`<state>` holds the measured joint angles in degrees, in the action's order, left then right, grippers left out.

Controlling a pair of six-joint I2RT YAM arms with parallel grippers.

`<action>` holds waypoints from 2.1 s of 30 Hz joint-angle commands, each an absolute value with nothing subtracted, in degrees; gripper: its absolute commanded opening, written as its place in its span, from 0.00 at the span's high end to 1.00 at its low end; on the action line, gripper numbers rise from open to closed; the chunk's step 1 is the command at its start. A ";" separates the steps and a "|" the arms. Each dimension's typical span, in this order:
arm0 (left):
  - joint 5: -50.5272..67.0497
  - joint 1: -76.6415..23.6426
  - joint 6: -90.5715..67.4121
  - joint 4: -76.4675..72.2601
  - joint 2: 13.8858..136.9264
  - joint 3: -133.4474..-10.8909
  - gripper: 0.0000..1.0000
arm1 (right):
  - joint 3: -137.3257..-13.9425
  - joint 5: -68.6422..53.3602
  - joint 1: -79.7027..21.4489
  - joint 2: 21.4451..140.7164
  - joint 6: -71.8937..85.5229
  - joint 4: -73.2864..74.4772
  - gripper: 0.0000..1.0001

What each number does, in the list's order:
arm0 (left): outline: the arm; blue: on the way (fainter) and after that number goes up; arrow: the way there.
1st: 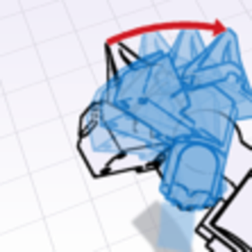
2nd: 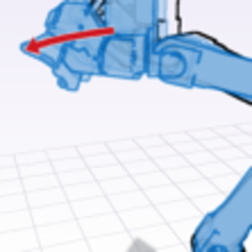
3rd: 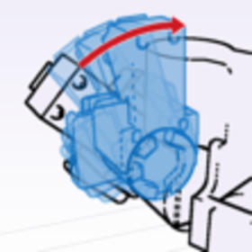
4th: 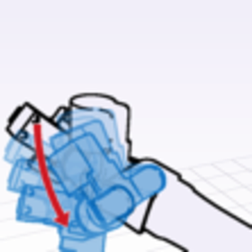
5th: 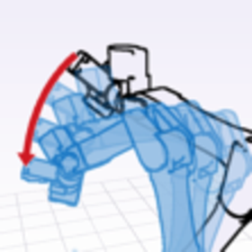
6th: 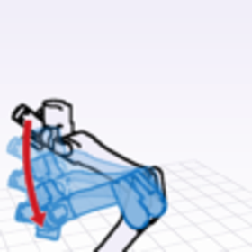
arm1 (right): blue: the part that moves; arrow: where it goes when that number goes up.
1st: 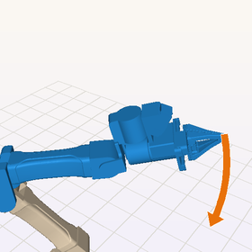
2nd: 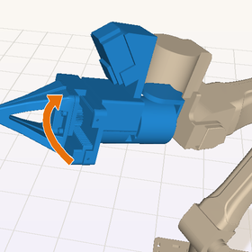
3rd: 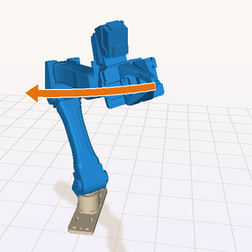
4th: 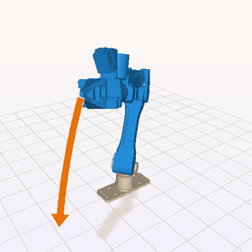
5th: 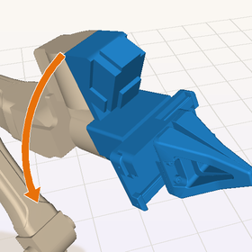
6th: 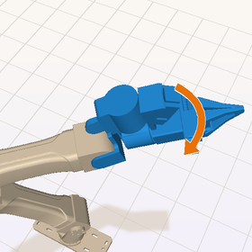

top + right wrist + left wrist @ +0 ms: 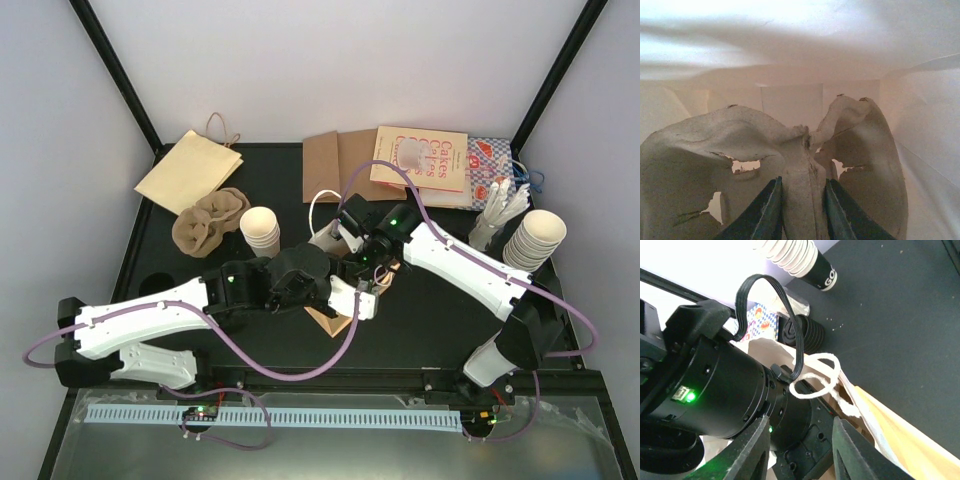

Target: Pack the takeout coffee

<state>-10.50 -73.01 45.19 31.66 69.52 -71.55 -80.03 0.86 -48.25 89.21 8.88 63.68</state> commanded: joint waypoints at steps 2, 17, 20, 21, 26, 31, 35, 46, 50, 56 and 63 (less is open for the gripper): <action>-14.35 -73.56 53.23 31.17 71.61 -71.54 0.63 | -81.22 0.80 -48.55 89.63 8.33 64.89 0.76; -16.72 -74.42 57.66 28.92 78.27 -73.07 0.73 | -81.23 0.53 -48.60 89.56 8.26 65.13 0.76; -17.07 -74.49 57.91 28.19 79.19 -73.66 0.86 | -81.21 0.44 -48.58 89.54 8.26 64.96 0.76; -17.23 -74.52 57.85 27.97 79.48 -73.87 0.89 | -81.21 0.34 -48.58 89.63 8.26 64.95 0.76; -17.37 -74.90 56.94 28.22 79.59 -75.83 0.98 | -81.22 0.49 -48.58 90.02 8.43 64.80 0.76; -18.67 -76.19 56.46 27.26 77.64 -76.41 0.98 | -80.79 1.35 -48.55 90.43 8.57 64.63 0.76; -17.91 -77.12 55.38 26.35 76.06 -76.55 0.98 | -79.96 1.51 -48.59 90.44 8.70 63.79 0.76; -8.66 -77.83 48.30 24.33 73.73 -76.98 0.98 | -78.06 1.57 -48.57 90.88 9.27 61.55 0.76; -10.68 -77.85 48.53 24.77 73.73 -76.28 0.82 | -78.42 1.63 -48.59 90.81 9.31 61.96 0.76; -12.70 -77.05 47.51 26.57 74.56 -76.30 0.64 | -78.83 1.69 -48.60 90.44 9.39 62.30 0.76; -11.26 -74.61 45.32 31.93 77.78 -78.77 0.65 | -79.10 1.64 -48.54 90.46 9.39 62.41 0.76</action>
<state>-11.97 -75.94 47.33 28.82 76.14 -75.88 -78.70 0.97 -48.25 90.08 8.93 62.35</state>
